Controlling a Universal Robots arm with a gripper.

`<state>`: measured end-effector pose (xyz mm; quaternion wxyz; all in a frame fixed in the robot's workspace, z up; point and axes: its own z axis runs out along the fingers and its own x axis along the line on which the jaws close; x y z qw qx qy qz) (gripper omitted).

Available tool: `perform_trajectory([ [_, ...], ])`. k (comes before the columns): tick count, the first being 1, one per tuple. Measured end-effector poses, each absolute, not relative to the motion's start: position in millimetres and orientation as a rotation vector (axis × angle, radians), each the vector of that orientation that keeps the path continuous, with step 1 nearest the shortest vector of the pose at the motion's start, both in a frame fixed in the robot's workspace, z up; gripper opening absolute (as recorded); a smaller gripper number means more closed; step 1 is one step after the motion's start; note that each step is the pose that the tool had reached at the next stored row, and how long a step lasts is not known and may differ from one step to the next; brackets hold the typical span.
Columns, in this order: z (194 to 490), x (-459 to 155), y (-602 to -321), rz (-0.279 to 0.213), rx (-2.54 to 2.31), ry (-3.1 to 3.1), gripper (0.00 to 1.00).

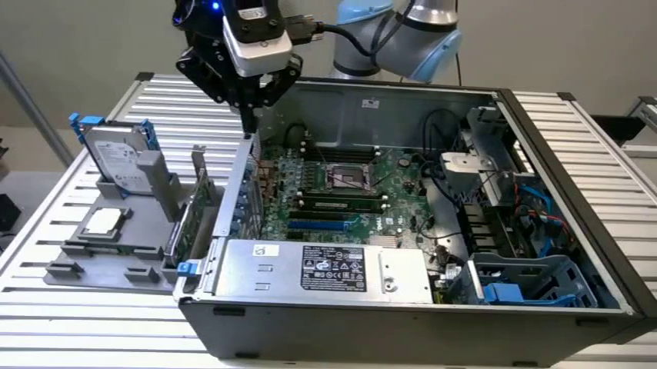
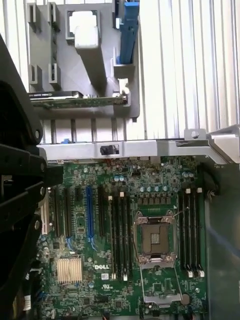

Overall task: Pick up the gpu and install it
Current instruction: 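Reach for the gpu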

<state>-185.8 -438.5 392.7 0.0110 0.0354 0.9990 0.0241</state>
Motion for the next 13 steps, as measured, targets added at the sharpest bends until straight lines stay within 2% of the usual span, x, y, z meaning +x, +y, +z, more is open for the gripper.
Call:
perform_trajectory([
  [13, 392.1, -244.8, -451.0, 0.072, 0.11, 3.112, 0.0],
])
